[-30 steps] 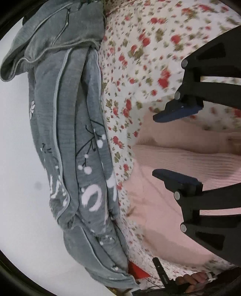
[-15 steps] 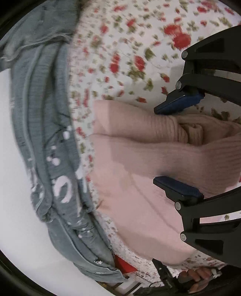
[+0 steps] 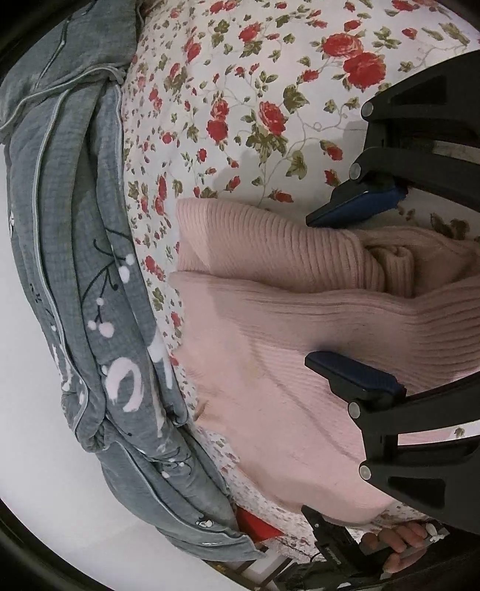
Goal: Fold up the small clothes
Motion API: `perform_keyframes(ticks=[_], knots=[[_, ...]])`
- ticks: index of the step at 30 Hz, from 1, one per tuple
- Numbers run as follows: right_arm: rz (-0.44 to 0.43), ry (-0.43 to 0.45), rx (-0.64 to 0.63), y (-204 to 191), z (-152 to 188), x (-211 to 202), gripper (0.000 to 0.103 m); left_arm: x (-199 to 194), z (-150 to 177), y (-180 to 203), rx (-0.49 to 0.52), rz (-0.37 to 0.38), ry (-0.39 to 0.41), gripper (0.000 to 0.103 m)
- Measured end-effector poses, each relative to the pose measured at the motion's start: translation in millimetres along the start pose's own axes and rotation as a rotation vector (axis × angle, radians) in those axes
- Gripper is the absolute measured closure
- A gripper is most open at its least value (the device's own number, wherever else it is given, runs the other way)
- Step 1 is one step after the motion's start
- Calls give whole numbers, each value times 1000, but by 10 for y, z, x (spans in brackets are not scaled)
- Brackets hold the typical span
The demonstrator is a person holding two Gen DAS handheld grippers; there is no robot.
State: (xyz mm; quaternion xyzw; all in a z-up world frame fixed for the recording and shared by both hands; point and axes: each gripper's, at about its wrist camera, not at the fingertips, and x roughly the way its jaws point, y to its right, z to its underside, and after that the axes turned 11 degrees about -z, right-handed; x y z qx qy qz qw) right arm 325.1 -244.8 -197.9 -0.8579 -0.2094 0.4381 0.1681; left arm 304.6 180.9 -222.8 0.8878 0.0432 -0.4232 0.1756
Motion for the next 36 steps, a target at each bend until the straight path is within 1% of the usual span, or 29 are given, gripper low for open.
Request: perform_keyframes(ticks=[3,6,8,9,10,11,12,13,14,16,21,23,26,30,32,36], knots=[[-22,1,17,36,-17,16,36,94,-30,-5,-15,18,-20,47],[-31,-6,28,50,-37,46,36,124,-38,-48,-45,44,-23,47],[-27,-5,24,49,-38,48,38,130,-33,-69,-60,52,-21,48],[-23,-3,22,50,-37,47,44,123,-25,-67,-59,43,-13,52],[-24,2,22,52,-34,39,55,118,-19,-61,-56,36,-7,54],[-32,8,25,64,-35,30,59,108,-13,-53,-54,31,-1,61],[-40,12,29,70,-34,20,68,91,-7,-46,-50,33,6,66],[-52,19,39,88,-37,8,72,70,-7,-41,-47,36,17,70],[-60,24,45,100,-40,-4,74,46,-4,-39,-46,41,27,76],[-67,36,45,95,-37,-29,77,5,-10,-18,-39,45,39,79],[-44,52,9,-3,-40,-106,80,-83,-3,57,-10,22,69,81],[-51,59,17,-11,-48,-169,80,-128,10,67,1,27,82,81],[-65,72,45,-16,-25,-268,81,-208,60,62,1,44,80,81],[-58,91,46,-78,62,-434,81,-349,192,108,42,48,79,81],[-52,101,22,-139,122,-562,81,-434,284,114,64,54,82,81],[-37,130,-9,-232,365,-859,81,-657,519,68,54,85,63,81]])
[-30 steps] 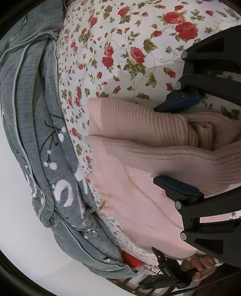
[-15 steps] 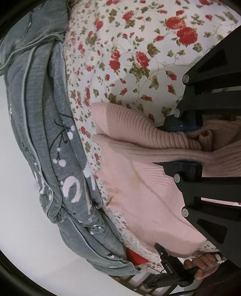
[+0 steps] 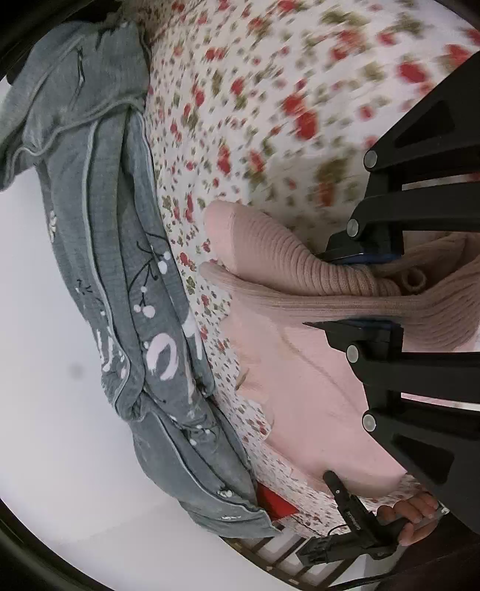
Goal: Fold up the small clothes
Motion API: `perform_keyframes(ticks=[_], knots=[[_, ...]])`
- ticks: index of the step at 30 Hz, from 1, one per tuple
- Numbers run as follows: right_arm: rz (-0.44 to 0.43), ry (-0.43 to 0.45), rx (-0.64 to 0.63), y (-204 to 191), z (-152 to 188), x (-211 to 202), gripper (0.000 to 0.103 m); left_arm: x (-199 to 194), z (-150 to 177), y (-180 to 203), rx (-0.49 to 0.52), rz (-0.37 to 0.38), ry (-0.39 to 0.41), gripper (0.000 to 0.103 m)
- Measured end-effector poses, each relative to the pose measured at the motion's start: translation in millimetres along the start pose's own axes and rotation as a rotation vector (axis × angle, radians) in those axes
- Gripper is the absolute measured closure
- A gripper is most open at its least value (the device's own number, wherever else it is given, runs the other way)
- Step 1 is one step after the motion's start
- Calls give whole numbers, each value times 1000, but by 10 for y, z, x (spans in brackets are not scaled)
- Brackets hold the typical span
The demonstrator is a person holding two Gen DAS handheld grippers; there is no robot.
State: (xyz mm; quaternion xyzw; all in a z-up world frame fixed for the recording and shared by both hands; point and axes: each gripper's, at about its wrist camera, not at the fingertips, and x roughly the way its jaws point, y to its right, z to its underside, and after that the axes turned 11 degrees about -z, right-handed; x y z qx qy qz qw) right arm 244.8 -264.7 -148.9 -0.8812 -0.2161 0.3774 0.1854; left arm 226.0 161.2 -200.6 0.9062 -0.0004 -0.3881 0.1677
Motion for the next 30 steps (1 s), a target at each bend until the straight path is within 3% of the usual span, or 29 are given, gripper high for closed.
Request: perform_keyframes(ticks=[10,13,15,19,25,27,30], knots=[[51,-31,-79,-109,619,-546,77,-460,519,-80,-52,22,-8,79],[133,-35,-134,-96,665,-536,70,-381,513,-50,-26,-25,-16,69],[159,-4,-125,-122,656,-626,66,-338,505,-86,-45,-23,-32,56],[248,73,-210,-554,655,-762,59,-291,515,-115,-55,8,-57,51],[124,-17,-349,-1306,920,-313,59,-280,508,-83,-41,16,-66,48],[143,-43,-364,-1412,1052,-99,59,-282,499,-88,-46,27,-70,46],[244,-53,-384,-1443,1173,203,59,-284,490,-88,-48,32,-75,45]])
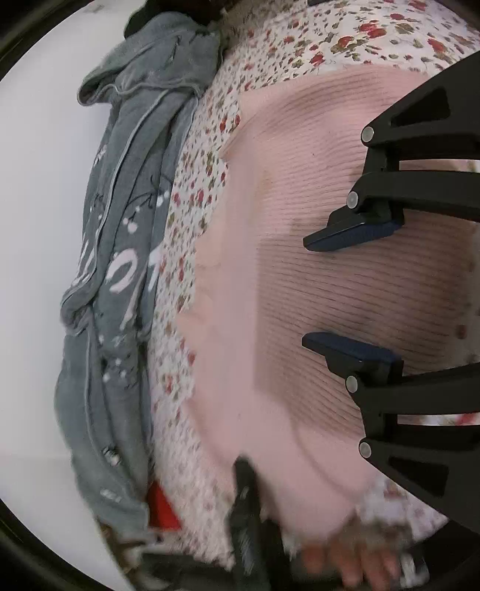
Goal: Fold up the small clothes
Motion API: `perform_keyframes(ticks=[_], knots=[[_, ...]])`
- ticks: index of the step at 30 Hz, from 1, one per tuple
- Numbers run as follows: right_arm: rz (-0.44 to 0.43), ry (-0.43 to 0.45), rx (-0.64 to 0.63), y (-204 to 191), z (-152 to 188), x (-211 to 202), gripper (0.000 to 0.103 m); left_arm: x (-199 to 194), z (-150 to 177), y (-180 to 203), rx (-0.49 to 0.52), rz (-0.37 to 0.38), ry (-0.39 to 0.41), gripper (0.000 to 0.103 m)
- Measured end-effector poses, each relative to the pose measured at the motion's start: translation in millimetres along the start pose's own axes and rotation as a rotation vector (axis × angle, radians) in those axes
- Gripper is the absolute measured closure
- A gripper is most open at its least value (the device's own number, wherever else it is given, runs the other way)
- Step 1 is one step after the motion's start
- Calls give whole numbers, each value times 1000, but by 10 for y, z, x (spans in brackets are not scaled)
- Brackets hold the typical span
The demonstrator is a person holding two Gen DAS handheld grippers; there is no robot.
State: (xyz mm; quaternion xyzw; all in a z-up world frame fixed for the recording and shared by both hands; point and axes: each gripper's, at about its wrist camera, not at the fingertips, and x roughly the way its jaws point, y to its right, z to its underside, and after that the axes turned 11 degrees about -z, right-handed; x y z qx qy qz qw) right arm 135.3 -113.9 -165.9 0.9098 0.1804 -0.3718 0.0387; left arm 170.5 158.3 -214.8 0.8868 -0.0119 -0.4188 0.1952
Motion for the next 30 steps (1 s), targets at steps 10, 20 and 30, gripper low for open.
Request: perform_keyframes(ticks=[10,20,30], knots=[[76,-56,36,-8,-167,216,59,-11,-23,30,8,1,-4,45],[57,-87,-16,-296,442,-249,59,-18,15,37,9,5,-13,45],[26,-27,44,-239,507,-286,59,-85,-24,67,1,-14,14,80]])
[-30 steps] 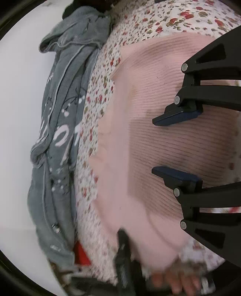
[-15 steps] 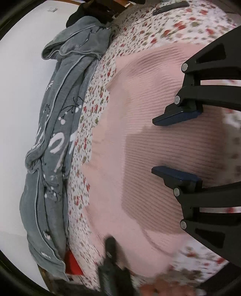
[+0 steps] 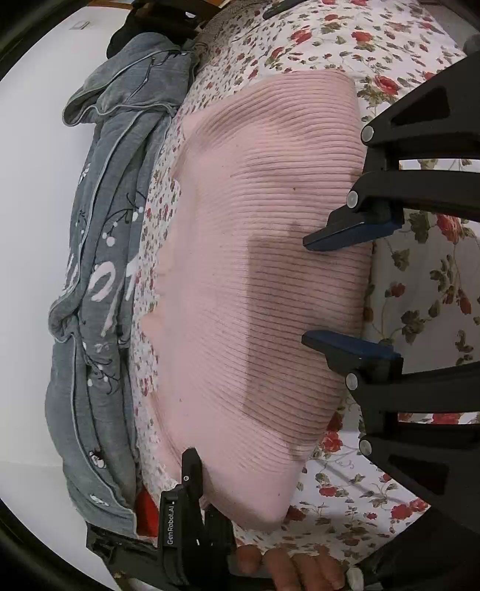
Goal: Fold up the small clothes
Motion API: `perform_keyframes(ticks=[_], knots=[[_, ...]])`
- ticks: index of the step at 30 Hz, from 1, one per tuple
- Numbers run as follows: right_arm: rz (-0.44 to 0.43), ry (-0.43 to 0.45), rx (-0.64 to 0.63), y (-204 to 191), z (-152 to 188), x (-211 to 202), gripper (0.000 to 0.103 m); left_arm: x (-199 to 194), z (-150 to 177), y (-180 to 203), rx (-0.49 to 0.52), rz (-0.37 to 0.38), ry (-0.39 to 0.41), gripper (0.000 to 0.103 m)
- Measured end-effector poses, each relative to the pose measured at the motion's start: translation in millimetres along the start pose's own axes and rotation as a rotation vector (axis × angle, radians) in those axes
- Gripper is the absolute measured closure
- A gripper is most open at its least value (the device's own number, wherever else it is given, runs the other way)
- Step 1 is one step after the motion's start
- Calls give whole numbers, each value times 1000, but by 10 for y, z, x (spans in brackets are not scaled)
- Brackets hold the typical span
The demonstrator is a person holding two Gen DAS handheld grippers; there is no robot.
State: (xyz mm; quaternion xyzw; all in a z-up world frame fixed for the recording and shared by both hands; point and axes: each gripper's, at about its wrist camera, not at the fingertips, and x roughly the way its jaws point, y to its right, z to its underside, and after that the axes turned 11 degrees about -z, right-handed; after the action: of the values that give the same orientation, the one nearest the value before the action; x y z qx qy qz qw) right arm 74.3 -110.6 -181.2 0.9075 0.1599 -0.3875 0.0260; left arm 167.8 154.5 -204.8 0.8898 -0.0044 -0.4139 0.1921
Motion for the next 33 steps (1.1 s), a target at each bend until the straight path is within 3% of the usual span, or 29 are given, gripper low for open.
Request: perform_keyframes(ticks=[3,8,11,16,20,27,33], knots=[[-17,-3,-12,-1,0,-36,59,-99,-75,138,27,-34,14,81],[-200,-20,40,266,-21,-311,59,-390,-225,497,60,-55,28,81],[-244,-3,100,508,-13,-491,59,-525,-326,747,61,-74,19,82],[-260,38,142,909,42,-836,59,-700,-400,1383,76,-67,9,82],[-219,66,113,1126,126,-1117,59,-686,-295,1940,120,-93,8,82],[-164,69,157,1614,348,-1510,59,-218,203,2849,242,-153,-56,82],[-116,54,199,1928,564,-1680,59,183,598,3181,324,-191,-163,80]])
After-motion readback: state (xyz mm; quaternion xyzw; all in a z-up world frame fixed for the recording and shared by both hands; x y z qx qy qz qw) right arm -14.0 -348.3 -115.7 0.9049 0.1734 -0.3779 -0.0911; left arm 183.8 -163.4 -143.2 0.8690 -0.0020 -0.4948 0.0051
